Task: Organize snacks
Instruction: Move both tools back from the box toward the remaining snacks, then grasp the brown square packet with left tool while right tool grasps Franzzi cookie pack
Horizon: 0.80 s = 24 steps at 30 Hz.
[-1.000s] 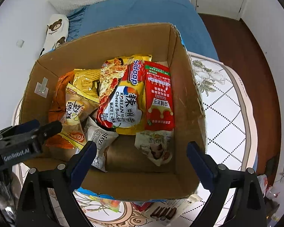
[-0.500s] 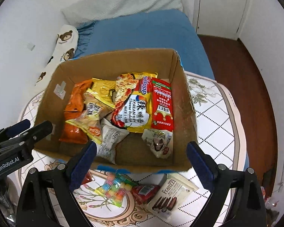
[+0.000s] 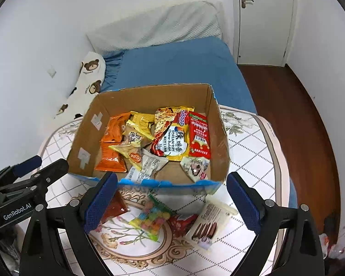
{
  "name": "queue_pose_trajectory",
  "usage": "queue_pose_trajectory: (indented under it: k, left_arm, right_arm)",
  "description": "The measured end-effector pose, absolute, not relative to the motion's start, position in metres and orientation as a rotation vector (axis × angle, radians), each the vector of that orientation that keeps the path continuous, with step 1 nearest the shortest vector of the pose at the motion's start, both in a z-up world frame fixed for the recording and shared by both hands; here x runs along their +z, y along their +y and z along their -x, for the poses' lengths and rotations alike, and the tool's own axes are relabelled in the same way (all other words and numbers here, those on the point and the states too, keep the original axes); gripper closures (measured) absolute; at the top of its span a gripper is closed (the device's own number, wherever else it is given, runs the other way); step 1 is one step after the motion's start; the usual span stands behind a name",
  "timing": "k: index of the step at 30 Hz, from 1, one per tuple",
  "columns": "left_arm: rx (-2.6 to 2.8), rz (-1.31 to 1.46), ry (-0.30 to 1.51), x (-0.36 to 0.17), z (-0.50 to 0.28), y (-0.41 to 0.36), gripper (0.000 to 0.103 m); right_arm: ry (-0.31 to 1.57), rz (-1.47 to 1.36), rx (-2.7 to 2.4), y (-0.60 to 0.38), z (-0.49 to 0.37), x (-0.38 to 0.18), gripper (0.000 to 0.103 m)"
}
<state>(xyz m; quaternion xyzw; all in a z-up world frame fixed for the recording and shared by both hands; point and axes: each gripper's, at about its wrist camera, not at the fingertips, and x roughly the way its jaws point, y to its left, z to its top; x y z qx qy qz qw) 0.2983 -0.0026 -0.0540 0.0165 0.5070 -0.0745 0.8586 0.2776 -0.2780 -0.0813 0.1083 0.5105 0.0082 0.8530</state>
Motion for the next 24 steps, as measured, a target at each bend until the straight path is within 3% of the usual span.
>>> queue_pose_trajectory:
  k: [4, 14, 24]
  left_arm:
    - [-0.138, -0.05, 1.089, -0.067, -0.28, 0.005, 0.02]
    - [-0.043, -0.264, 1.239, -0.172, -0.275, 0.023, 0.02]
    - [-0.285, -0.675, 1.33, -0.243, -0.303, -0.036, 0.02]
  right_arm:
    - [1.117, -0.275, 0.023, -0.282, -0.26, -0.101, 0.005]
    - [1.306, -0.482, -0.04, -0.321, -0.237, -0.221, 0.005]
    - [1.398, -0.507, -0.068, -0.328, -0.249, -0.278, 0.005]
